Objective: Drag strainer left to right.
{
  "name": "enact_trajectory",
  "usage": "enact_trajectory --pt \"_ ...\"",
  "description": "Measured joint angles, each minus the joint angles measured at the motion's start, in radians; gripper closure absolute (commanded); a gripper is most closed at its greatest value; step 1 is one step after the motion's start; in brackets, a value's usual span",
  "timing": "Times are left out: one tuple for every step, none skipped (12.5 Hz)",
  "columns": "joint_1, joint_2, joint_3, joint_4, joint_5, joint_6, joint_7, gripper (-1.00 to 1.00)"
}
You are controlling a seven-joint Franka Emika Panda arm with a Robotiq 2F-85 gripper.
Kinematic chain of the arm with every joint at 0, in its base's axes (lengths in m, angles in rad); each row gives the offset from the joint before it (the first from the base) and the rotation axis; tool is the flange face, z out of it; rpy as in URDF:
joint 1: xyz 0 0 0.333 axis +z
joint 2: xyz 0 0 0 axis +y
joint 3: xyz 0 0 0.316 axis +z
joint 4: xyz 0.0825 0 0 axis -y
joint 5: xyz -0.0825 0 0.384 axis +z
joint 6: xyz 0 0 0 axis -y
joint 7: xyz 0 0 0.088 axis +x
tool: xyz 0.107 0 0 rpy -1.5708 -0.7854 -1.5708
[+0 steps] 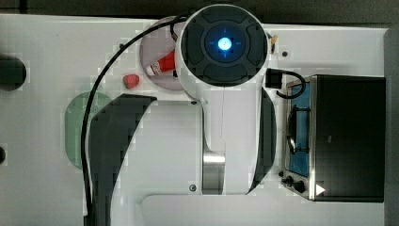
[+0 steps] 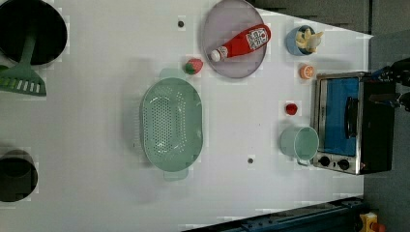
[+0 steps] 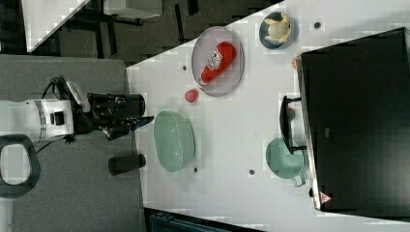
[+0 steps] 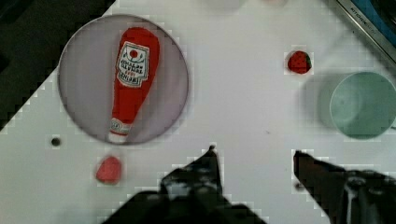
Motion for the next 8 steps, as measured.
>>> enact_trajectory --pt "0.001 -0.085 -0.006 -0.088 -0.014 -0.110 0.009 -0.59" --pt "-0.005 -0.189 -0.011 -0.159 -0.022 -0.187 0.016 -0.82" --pt "-0.010 -0.277 -0.023 -0.185 -0.018 -0.225 0.021 -0.99" --pt "-0.011 -0.352 -0.036 -0.180 -0.012 -0.233 0.023 -1.00" --pt "-0.015 -0.415 -0.037 -0.160 -0.005 -0.225 0.023 -1.00" --pt "-0.023 -0.456 -0.030 -0.134 -0.008 -0.206 0.023 -1.00" --pt "-0.023 -0.473 -0.017 -0.108 0.002 -0.199 0.023 -1.00" --pt "-0.019 -0.469 0.002 -0.092 0.019 -0.181 0.030 -1.00"
